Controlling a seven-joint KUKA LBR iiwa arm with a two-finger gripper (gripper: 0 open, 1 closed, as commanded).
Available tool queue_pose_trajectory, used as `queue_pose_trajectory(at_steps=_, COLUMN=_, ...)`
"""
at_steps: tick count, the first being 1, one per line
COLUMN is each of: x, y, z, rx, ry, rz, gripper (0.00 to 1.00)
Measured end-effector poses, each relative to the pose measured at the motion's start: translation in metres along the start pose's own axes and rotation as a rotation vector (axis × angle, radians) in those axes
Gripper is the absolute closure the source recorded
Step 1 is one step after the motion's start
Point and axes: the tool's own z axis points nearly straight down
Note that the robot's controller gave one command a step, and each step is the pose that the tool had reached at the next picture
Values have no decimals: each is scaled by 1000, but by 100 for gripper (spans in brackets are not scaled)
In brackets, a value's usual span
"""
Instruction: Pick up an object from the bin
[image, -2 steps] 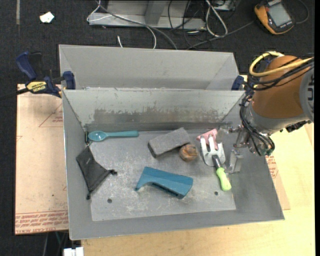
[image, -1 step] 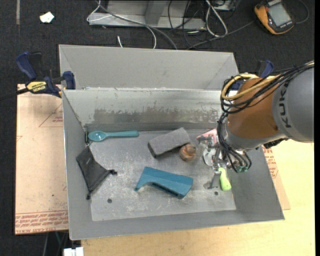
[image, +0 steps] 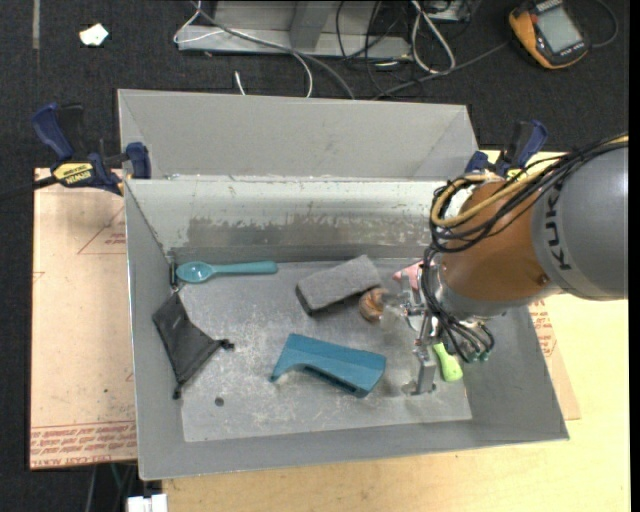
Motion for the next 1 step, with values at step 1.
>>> queue_pose_trajectory(at_steps=1, x=3, y=35, z=-10, rx=-4, ry=6, rz=82, gripper=0)
